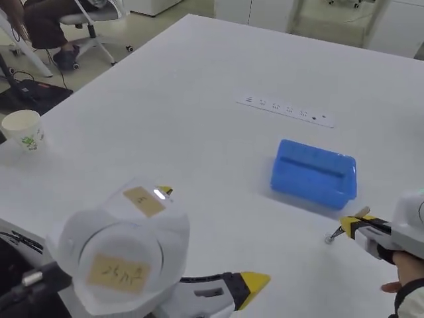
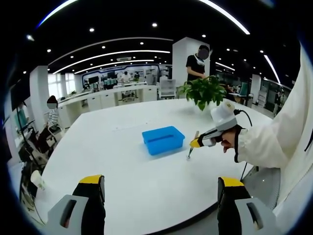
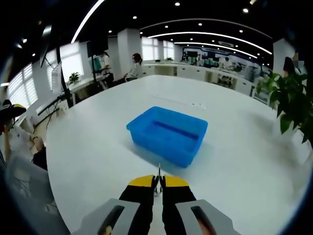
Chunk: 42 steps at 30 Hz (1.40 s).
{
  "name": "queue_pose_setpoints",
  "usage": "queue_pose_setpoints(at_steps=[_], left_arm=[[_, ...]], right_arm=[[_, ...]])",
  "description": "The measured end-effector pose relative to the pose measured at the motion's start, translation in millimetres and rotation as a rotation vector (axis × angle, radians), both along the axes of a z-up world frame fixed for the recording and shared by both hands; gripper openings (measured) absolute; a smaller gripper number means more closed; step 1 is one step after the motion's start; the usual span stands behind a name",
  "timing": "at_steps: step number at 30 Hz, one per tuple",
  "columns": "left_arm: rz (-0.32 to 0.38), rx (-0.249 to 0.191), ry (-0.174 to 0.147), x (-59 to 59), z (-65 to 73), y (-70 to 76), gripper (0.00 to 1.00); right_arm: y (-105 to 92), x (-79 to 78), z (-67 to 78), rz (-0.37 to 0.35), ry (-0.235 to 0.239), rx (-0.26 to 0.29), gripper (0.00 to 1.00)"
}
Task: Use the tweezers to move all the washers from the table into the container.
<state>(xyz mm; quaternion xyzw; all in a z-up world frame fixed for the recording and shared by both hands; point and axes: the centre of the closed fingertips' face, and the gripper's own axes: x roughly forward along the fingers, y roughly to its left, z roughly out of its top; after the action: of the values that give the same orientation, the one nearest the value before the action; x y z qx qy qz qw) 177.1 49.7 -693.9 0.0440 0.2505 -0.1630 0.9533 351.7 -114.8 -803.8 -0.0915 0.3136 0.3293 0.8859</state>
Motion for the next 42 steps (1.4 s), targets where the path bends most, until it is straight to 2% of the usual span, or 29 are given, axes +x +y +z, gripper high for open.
queue_pose_setpoints(at_steps=[17,34,42], left_arm=[[-0.001,0.001,0.001,-0.3,0.2,-1.1,0.98],[-0.001,-0.001,0.006,1.3,-0.9,-0.5,0.98],[-0.009,-0.001,0.005,1.3,-0.3,-3.2,0.98]], right_arm=[[7.9,22.3,39.0,0.008,-0.076,0.051,0.01],[18.2,50.9,61.8,0.014,-0.139,0.064,0.01],[22.8,62.6,65.9,0.008,-0.162,0.061,0.01]])
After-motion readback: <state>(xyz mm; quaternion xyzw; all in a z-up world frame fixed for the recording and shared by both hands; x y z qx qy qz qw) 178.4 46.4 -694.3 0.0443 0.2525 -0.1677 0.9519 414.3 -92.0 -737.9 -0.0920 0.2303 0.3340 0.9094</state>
